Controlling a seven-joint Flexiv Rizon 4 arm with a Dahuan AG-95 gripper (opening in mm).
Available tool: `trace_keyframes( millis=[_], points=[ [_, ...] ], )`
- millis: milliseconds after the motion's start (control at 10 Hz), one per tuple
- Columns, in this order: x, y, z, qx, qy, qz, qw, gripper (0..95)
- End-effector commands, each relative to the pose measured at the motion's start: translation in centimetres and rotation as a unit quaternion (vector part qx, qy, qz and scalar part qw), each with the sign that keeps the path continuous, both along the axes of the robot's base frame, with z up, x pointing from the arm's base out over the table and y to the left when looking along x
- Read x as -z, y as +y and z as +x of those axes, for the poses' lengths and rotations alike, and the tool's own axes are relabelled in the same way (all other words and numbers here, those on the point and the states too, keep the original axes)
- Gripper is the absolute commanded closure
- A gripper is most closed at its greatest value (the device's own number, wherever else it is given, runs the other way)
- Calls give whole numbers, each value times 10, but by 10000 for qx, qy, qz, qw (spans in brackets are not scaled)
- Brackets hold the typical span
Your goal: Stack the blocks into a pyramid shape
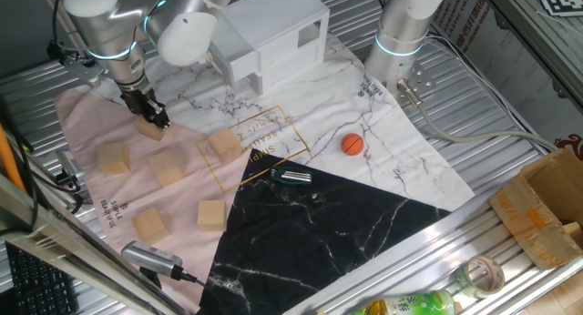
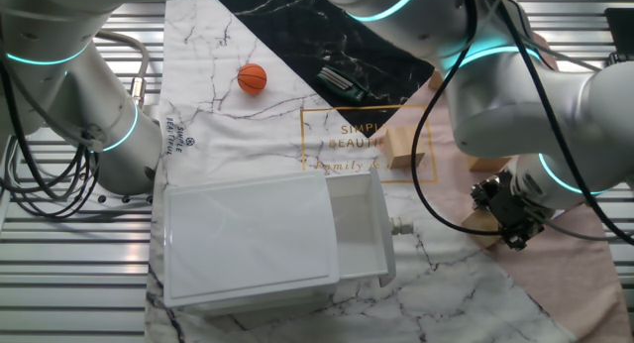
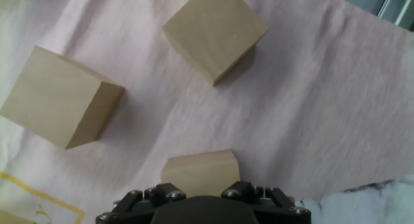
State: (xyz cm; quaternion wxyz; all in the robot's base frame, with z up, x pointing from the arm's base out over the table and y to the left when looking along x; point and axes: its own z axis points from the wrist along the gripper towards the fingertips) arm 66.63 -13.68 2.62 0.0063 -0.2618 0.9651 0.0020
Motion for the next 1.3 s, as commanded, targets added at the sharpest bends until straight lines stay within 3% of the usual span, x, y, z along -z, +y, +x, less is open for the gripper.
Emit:
trace_keyframes(
  millis=[100,600,900,1300],
  points=[
    [-1,0,1,-28,9,9,10000,950],
    [-11,2,1,-253,-21,25,9997,950],
    [-11,8,4,-759,-26,24,9971,950],
    [-17,30,14,-1917,-41,9,9814,950]
  ],
)
